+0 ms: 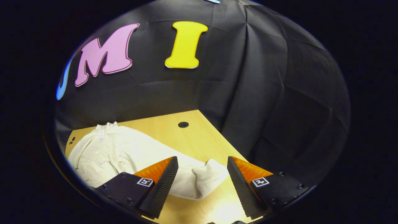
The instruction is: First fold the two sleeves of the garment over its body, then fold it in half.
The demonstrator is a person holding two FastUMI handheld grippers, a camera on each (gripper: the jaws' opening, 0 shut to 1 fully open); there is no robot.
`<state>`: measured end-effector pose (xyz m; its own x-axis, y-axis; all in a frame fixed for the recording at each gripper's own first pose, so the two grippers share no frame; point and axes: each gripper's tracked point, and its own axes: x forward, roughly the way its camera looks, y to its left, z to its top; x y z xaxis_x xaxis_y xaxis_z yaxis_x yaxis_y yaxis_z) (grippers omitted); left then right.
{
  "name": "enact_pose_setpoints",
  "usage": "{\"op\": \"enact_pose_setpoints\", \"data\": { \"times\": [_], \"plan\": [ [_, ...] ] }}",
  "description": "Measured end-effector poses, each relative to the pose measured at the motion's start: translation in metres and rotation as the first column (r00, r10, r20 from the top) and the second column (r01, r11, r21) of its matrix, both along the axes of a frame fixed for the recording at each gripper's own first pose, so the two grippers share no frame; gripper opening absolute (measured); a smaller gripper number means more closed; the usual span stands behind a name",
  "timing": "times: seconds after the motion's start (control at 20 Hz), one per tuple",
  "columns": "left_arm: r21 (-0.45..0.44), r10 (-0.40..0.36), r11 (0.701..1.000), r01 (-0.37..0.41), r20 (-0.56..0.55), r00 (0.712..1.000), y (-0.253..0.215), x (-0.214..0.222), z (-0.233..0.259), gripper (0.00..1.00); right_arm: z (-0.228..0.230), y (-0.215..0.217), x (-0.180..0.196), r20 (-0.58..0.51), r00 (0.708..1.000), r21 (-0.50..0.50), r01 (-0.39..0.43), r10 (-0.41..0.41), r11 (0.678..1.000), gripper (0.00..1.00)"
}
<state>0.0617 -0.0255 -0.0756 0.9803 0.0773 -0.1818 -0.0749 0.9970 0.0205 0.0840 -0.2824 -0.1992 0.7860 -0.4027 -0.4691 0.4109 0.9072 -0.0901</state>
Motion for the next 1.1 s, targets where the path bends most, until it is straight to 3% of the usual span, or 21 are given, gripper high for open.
{"op": "enact_pose_setpoints", "data": {
  "times": [0.35,0.7,0.85,1.0,1.1],
  "plan": [
    [0.028,0.027,0.999,-0.026,-0.048,0.998,0.0,0.004,-0.013,0.97,-0.08,-0.014,-0.008,-0.185,0.983,0.067,0.014,-0.002,0.998,0.98],
    [0.041,0.049,0.998,-0.045,-0.084,0.995,0.0,0.004,-0.022,0.97,-0.129,-0.017,-0.018,-0.309,0.951,0.119,0.03,0.008,0.992,0.98],
    [0.04,0.059,0.998,-0.055,-0.095,0.994,-0.001,0.005,-0.022,0.97,-0.138,-0.017,-0.017,-0.314,0.949,0.17,0.042,0.014,0.984,0.98],
    [0.049,0.058,0.997,-0.054,-0.093,0.994,-0.008,0.005,-0.02,0.98,-0.139,-0.015,-0.015,-0.307,0.952,0.212,0.051,0.017,0.976,0.95],
    [0.057,0.055,0.997,-0.05,-0.088,0.995,-0.012,0.002,-0.017,0.98,-0.137,-0.014,-0.014,-0.308,0.951,0.221,0.032,0.039,0.975,0.85]
  ]
}}
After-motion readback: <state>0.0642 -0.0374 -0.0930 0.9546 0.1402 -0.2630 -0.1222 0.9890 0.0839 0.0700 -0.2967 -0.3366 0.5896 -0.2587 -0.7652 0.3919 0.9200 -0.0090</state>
